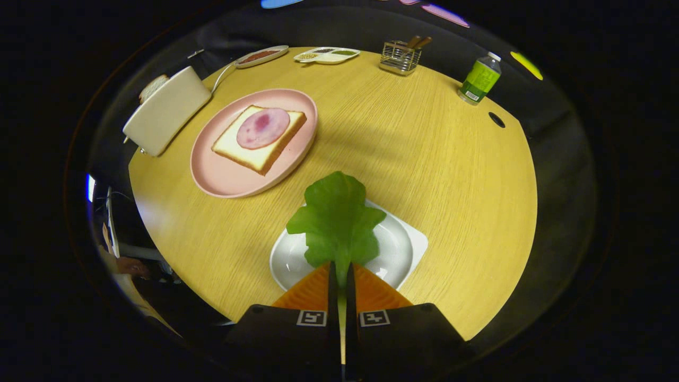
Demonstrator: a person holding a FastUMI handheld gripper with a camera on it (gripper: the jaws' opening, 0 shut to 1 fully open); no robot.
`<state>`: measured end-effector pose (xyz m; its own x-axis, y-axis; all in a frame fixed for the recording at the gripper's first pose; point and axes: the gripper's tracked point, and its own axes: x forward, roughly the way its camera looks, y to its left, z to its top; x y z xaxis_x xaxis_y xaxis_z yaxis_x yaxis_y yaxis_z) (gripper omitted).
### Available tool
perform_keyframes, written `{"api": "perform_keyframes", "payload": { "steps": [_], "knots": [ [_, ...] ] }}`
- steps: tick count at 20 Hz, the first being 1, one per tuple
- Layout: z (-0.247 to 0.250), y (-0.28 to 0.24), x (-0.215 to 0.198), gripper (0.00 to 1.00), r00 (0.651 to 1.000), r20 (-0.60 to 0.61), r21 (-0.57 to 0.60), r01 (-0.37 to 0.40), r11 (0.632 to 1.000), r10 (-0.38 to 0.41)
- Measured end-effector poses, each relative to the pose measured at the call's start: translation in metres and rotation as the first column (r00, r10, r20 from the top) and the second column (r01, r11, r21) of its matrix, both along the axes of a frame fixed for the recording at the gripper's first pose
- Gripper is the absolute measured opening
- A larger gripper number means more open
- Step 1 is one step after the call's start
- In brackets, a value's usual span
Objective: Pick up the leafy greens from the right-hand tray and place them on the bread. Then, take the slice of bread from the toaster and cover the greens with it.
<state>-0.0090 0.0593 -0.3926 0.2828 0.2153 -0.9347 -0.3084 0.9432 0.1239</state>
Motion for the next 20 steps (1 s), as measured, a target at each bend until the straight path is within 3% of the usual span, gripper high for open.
{"api": "perform_keyframes", "payload": {
  "steps": [8,16,20],
  "knots": [
    [0.068,0.062,0.035,0.08,0.997,0.067,0.067,0.039,0.997,-0.043],
    [0.074,0.151,0.087,0.08,0.998,0.061,0.08,-0.012,0.997,0.007],
    [0.068,0.17,0.112,0.09,0.998,0.067,0.065,-0.02,0.998,0.015]
  ]
}}
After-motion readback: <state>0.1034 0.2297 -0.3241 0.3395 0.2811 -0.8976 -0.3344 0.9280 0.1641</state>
